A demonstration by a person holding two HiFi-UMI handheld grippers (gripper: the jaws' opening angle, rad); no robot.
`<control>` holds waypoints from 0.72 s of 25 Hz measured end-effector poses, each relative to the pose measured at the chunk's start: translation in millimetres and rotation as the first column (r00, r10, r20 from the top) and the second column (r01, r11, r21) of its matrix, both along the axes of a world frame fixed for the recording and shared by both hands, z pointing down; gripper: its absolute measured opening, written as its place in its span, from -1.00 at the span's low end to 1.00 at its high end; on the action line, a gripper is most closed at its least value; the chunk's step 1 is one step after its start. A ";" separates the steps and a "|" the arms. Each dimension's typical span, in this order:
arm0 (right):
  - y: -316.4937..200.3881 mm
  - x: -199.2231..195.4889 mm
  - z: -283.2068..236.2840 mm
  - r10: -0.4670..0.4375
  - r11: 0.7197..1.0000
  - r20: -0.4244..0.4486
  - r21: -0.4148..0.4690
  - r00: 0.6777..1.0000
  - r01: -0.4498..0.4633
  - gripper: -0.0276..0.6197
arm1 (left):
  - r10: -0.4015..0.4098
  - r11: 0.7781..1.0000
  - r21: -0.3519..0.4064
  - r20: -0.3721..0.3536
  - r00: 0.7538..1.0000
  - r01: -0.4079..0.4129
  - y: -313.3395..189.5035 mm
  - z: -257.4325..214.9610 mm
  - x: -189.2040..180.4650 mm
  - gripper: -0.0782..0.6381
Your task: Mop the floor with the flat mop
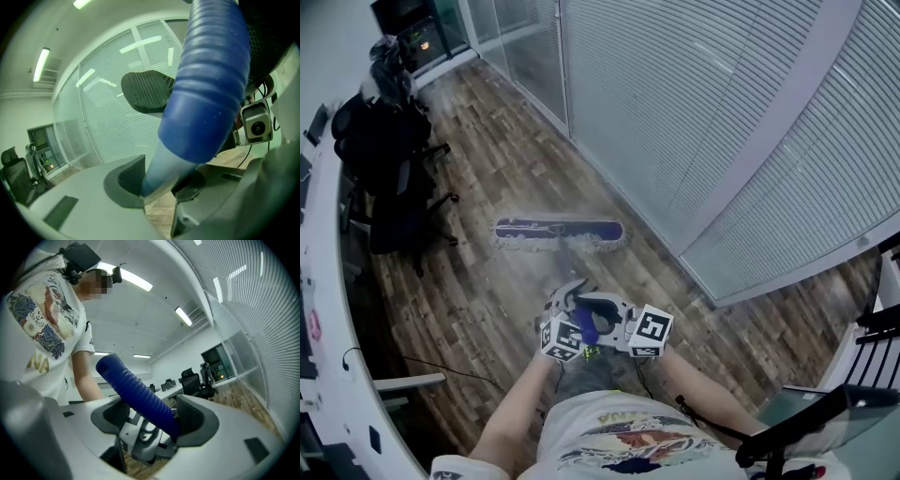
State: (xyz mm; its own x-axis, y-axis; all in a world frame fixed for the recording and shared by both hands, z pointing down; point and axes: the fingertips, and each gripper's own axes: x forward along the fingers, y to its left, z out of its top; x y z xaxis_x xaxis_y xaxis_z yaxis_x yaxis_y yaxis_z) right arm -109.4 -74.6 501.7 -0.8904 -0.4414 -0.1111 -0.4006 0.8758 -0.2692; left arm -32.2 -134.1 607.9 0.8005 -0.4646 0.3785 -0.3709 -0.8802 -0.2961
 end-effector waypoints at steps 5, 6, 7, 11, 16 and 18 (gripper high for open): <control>-101.7 -15.8 -8.5 0.033 0.999 0.003 0.011 0.999 -0.033 -0.06 | 0.004 1.000 0.011 -0.006 1.000 -0.004 -101.1 -11.2 -14.4 -0.52; -114.3 -18.4 -8.3 0.034 0.999 0.003 0.012 0.999 -0.034 -0.06 | 0.005 1.000 0.015 -0.003 1.000 -0.005 -113.8 -11.3 -16.9 -0.52; -124.2 -20.3 -8.0 0.034 0.999 0.004 0.013 0.999 -0.034 -0.06 | 0.004 1.000 0.018 -0.001 1.000 -0.004 -124.1 -11.0 -18.7 -0.52; -135.7 -23.7 -9.6 0.004 1.000 -0.006 0.013 1.000 -0.004 -0.06 | -0.028 0.999 0.021 -0.007 1.000 0.028 -137.9 -11.1 -22.0 -0.52; -117.1 -21.8 -17.5 -0.057 0.998 -0.002 0.023 0.998 0.057 -0.06 | -0.098 0.995 -0.008 -0.052 0.994 0.098 -123.6 -19.5 -20.5 -0.52; -101.5 -19.1 -23.7 -0.069 0.997 0.006 0.025 0.998 0.068 -0.06 | -0.113 0.993 -0.021 -0.057 0.992 0.112 -108.1 -24.4 -18.7 -0.52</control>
